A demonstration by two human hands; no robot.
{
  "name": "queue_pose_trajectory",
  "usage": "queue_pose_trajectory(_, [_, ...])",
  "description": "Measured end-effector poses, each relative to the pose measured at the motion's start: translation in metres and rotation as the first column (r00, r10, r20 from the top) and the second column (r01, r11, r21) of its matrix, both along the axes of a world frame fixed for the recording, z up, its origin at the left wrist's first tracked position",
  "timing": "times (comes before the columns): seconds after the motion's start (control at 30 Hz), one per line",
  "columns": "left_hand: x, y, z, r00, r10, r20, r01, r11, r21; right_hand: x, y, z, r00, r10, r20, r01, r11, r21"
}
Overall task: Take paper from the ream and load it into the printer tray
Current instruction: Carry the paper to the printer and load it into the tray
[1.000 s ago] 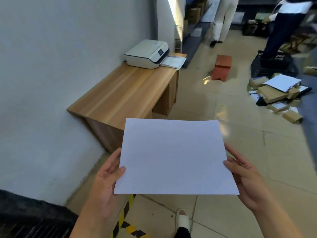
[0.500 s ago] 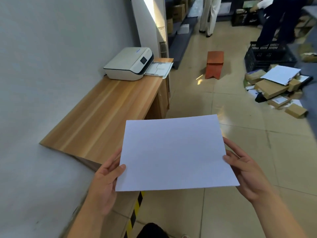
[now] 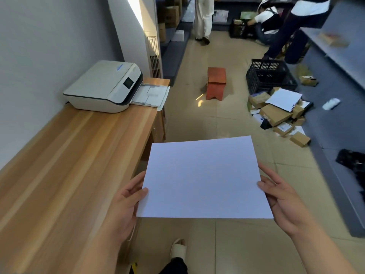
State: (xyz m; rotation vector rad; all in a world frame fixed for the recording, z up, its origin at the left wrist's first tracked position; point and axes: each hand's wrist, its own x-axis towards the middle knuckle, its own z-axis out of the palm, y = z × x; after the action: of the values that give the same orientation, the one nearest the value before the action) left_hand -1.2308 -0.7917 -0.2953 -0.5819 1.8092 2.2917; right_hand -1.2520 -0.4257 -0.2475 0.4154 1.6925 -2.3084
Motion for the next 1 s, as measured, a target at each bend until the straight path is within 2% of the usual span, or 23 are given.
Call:
queue_pose_trajectory(0.1, [-0.063, -0.003, 0.009, 0.997, -0.082, -0.001, 0.082, 0.996, 0.034, -0.053, -0.009, 0.008, 0.999, -0.048, -0.015, 0.048, 0.999, 0.020])
queue_pose_trajectory(0.2, [-0.120, 0.000, 0.018, 0.983, -0.181, -0.041, 0.180, 0.984, -0.013, -0.095, -0.016, 0.008, 0.994, -0.109, -0.018, 0.110, 0.994, 0.021])
queue_pose_trajectory(0.47, [-0.251, 0.027, 0.022, 0.969, -0.247, 0.031, 0.248, 0.960, -0.130, -0.190, 0.013, -0.008, 0.983, -0.183, 0.022, 0.183, 0.983, 0.007])
queue_pose_trajectory(0.67, [-0.336, 0.050, 0.002, 0.987, -0.142, 0.079, 0.158, 0.951, -0.265, -0.305, 0.037, -0.040, 0.986, -0.148, 0.073, 0.152, 0.988, -0.041])
queue_pose_trajectory(0.8, [-0.389, 0.059, 0.003, 0.986, -0.041, 0.162, 0.094, 0.938, -0.334, -0.389, 0.047, -0.051, 0.991, -0.036, 0.132, 0.045, 0.997, -0.064])
queue_pose_trajectory(0.9, [-0.424, 0.065, 0.009, 0.981, 0.033, 0.192, 0.055, 0.899, -0.434, -0.452, 0.050, -0.058, 0.986, 0.064, 0.155, -0.049, 0.994, -0.096])
queue_pose_trajectory(1.0, [-0.453, 0.070, 0.010, 0.979, 0.030, 0.200, 0.087, 0.833, -0.547, -0.509, 0.043, -0.065, 0.975, 0.139, 0.171, -0.126, 0.988, -0.088])
